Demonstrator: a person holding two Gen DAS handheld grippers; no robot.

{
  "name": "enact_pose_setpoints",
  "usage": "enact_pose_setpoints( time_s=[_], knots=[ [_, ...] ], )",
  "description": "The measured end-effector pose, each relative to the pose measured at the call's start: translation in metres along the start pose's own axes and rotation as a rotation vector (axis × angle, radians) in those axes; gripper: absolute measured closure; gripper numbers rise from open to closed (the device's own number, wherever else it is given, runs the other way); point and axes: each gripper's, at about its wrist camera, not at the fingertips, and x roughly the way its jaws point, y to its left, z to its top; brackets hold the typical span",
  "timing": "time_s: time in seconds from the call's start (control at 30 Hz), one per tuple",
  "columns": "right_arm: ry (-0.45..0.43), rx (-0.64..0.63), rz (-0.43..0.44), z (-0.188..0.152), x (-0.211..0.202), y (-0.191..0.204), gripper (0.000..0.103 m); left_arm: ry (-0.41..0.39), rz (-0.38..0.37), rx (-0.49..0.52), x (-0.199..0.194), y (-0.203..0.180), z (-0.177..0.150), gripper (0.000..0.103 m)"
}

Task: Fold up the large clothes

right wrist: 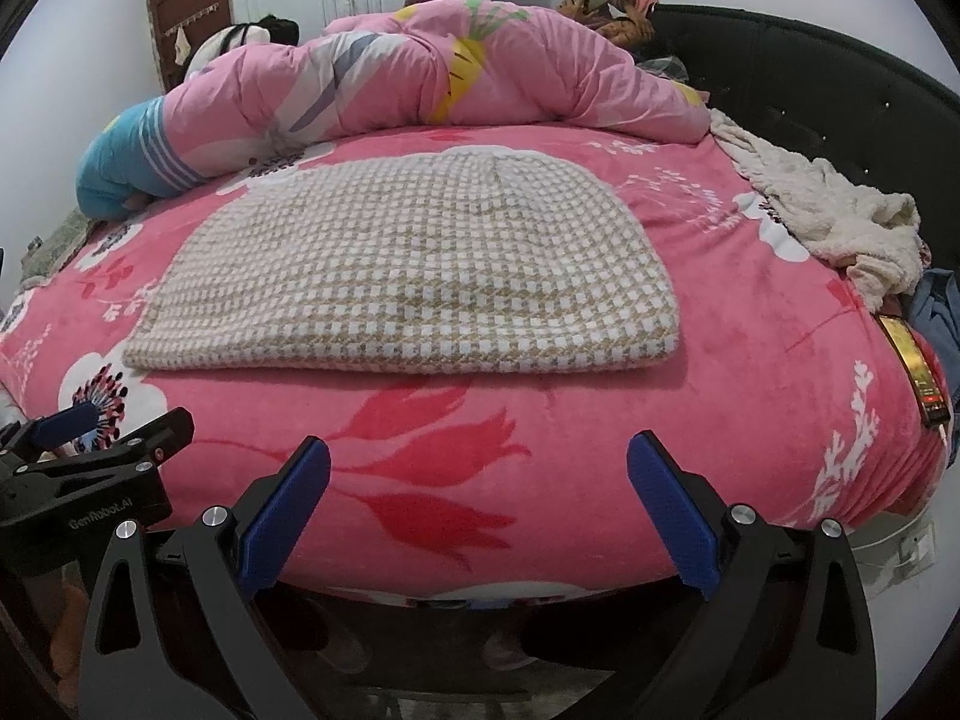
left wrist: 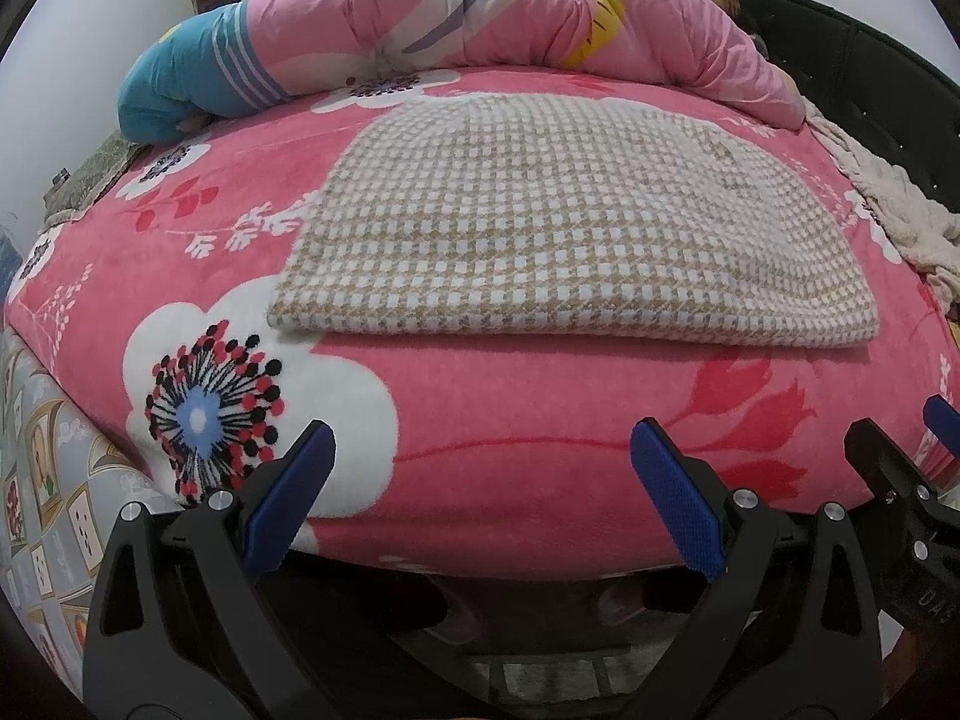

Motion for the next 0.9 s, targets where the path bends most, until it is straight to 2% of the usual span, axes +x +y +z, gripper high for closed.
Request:
enact_pose_setpoints(
  time_s=[0.9],
  knots=[
    [0.002, -0.002, 0.004, 0.0018, 0.0009, 0.0033, 0.007, 0.000, 0.002, 0.000, -0.0012, -0.0014, -0.0001, 0.007]
  ],
)
